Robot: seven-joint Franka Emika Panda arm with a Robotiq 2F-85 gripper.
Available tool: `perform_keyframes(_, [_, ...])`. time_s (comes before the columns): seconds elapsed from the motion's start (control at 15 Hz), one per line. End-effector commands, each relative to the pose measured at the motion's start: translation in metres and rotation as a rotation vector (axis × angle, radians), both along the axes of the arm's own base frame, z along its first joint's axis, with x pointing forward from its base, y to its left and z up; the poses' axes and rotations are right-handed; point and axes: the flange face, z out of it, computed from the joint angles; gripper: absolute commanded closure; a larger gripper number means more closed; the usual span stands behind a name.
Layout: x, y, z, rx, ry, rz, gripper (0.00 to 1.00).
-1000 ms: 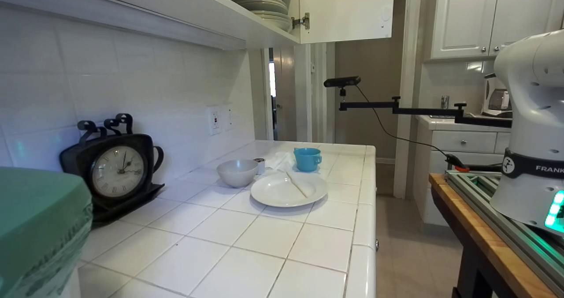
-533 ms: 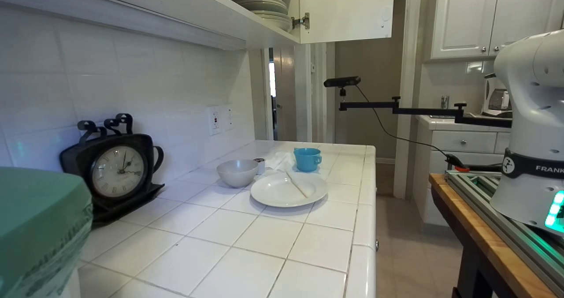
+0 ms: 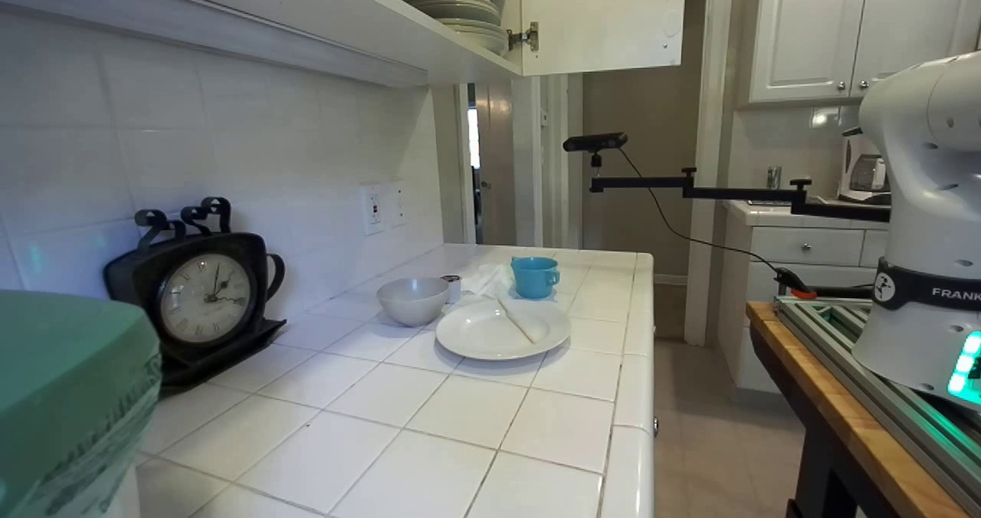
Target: Close the left upper cabinet door.
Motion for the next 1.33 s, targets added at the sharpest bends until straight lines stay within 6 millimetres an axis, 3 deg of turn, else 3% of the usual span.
perform_keyframes(0.0, [-0.003, -0.001, 0.007, -0.056, -0.059, -0.016, 0.00])
perform_keyframes(0.6, [-0.012, -0.018, 0.014, -0.131, -0.084, -0.081, 0.00])
perform_keyframes(1.27, [-0.016, -0.054, 0.014, -0.184, -0.065, -0.166, 0.00])
